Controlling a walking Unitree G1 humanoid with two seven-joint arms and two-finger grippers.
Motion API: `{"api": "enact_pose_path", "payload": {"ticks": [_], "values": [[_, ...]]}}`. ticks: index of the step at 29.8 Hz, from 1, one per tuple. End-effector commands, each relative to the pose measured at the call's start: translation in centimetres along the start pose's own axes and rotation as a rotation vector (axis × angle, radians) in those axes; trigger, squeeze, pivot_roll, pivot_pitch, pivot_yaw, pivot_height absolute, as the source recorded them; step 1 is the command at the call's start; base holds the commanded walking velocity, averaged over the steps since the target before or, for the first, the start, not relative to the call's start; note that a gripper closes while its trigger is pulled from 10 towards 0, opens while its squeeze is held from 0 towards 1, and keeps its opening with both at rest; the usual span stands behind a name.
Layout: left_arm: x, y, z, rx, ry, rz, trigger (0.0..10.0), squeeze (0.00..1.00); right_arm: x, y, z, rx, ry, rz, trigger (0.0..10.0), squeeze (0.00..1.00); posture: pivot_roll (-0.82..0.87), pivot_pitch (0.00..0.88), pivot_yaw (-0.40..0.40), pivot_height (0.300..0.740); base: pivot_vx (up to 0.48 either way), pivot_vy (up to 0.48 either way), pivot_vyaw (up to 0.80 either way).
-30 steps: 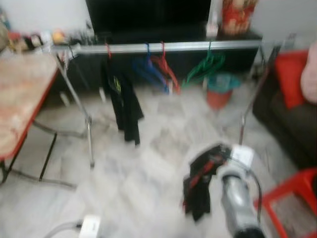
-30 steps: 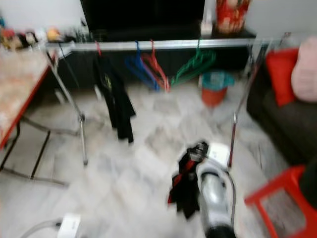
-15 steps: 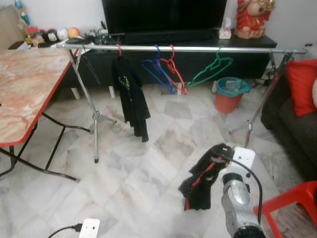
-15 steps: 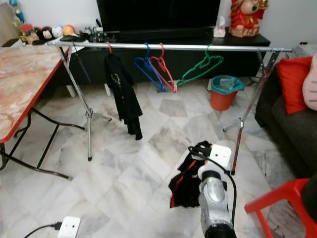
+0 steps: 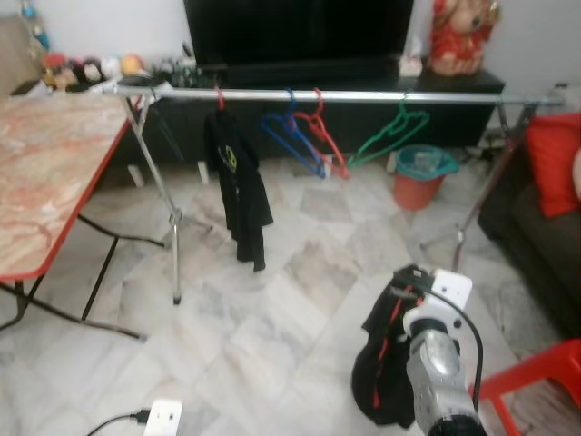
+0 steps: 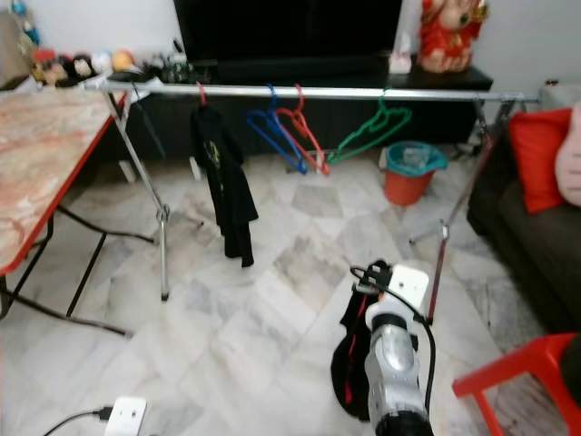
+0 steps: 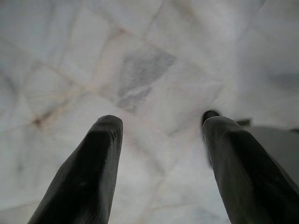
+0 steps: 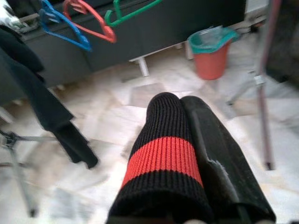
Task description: Hang hanger
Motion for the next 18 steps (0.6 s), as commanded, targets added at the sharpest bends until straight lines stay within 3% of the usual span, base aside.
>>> {"api": "enact_pose_path", "payload": {"ticks": [1, 18], "values": [[-0.34, -0.15, 0.75, -0.021, 0.006, -0.006, 10.0, 0.00, -0.86, -0.20, 0.51, -0.017, 0.012, -0.015, 10.0, 0.00, -0.03, 0.000, 0.032, 0.740, 0.270, 0.000, -0.80], [-0.40, -0.18, 0.87, -0.023, 0.006, -0.009, 10.0, 0.00, -0.86, -0.27, 0.89, -0.037, 0.024, -0.021, 10.0, 0.00, -0.03, 0.000, 0.030, 0.740, 0.274, 0.000, -0.05]]}}
Point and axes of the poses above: a point about 5 cm out from each wrist's last joint towards the gripper, its own y axis pointing back from the gripper into the wrist, its own z axis along the axis of the wrist's last joint, x = y × z, the point moved 5 cm from there along -y, pointing out of the wrist towards the gripper, and after that the axes turned 8 degrees about y, right-handed, at the moved point
